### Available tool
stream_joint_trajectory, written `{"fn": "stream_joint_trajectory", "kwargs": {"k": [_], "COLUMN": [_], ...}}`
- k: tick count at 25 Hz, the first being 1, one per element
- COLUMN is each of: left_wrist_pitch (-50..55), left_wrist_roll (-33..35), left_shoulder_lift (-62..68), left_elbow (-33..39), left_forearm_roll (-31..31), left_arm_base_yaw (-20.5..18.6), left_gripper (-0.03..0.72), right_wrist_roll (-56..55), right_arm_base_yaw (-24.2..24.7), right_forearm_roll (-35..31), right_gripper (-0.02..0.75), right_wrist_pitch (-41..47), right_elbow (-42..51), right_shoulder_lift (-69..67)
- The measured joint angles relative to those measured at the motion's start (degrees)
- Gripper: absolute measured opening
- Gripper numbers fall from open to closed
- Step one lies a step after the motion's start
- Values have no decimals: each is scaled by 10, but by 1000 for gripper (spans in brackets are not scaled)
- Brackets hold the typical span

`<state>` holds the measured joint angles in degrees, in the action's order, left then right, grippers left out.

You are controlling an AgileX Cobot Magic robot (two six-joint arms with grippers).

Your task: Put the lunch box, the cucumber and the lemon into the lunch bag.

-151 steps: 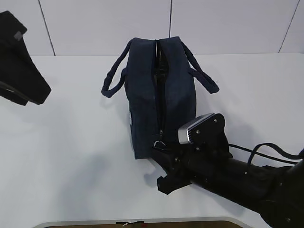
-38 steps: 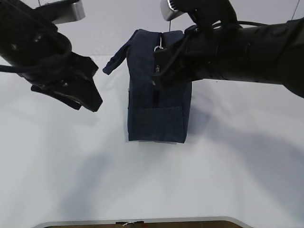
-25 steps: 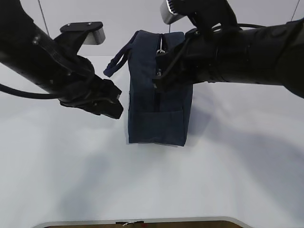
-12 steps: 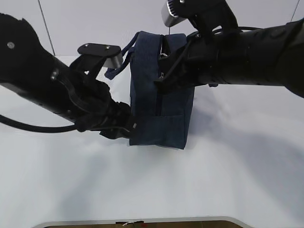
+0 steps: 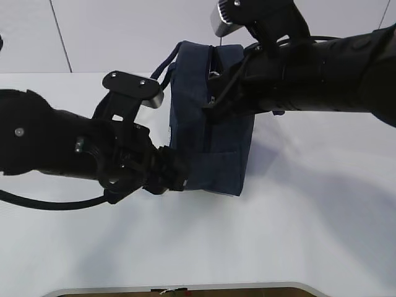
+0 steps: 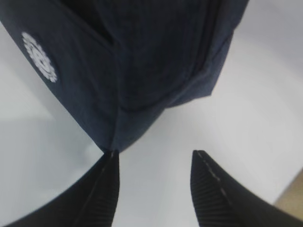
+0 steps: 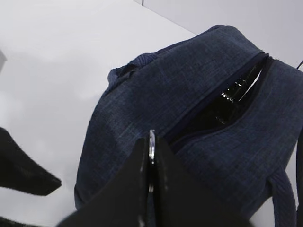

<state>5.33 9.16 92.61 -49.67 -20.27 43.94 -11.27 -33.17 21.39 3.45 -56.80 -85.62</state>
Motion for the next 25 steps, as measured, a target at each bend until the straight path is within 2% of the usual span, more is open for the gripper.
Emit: {"fn": "stream_joint_trajectory", "kwargs": {"k": [5,15,21,25], "left_wrist_pitch": [-101,-178,-190,-191], "left_wrist_roll": [0,0,1,1], "left_shoulder_lift": [0,0,8,8], "left_elbow": [17,17,17,17], "left_forearm_roll": [0,-1,7,9], "left_arm_base_yaw": [4,4,6,7], "left_gripper": [356,342,177,108], "right_wrist_roll": [0,0,0,0], "right_arm_base_yaw": [0,0,0,0], "right_forearm_roll": [0,-1,-6,-11], "right_gripper": [5,5,5,5], "right_wrist_pitch": [6,7,8,8], "right_elbow": [0,0,0,0], "right_shoulder_lift": [0,0,0,0]}}
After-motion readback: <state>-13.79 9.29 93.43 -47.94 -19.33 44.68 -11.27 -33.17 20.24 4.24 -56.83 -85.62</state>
